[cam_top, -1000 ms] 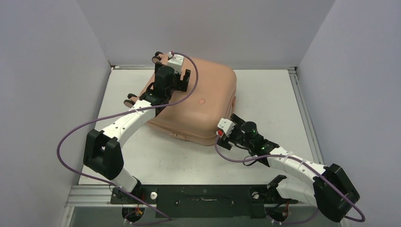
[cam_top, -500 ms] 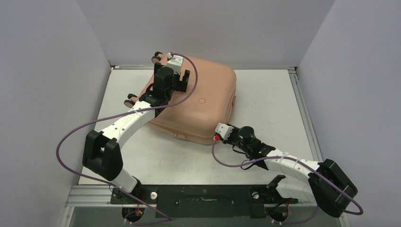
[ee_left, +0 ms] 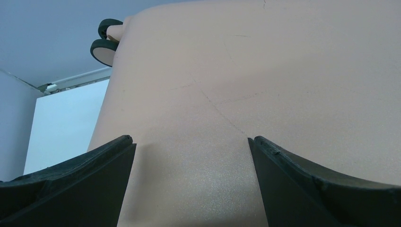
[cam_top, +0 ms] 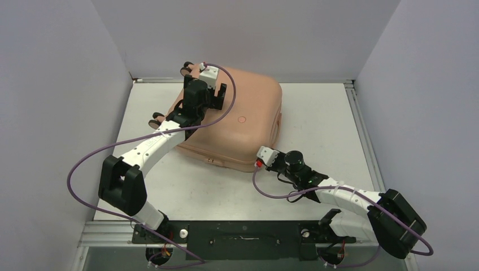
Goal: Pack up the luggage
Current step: Zip the luggage at the center of the board.
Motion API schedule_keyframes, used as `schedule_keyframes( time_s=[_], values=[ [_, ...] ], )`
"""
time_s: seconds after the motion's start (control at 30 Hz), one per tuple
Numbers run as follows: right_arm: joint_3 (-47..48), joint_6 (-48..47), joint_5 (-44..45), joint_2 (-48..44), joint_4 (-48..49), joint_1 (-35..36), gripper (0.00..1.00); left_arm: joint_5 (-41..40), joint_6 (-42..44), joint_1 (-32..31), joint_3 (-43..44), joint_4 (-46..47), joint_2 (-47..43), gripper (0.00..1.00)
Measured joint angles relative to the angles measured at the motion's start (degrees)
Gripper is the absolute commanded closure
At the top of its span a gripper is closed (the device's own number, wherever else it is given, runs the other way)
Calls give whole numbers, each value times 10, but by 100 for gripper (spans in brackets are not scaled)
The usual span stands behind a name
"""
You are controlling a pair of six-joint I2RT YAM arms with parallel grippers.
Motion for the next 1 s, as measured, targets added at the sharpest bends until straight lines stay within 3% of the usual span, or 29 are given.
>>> schedule_keyframes(
  time_s=[0.4,0.73,1.0],
  values=[
    [15,10,8,-1,-14,-42,95,16,0,0,-17,0,-18,4],
    [58,45,2,-1,-60,-80,95,129,-1,-6,-29,-8,-34,3],
    [97,84,-80,0,-129,-120,95,174,5,-26,-39,5,-38,2]
  ],
)
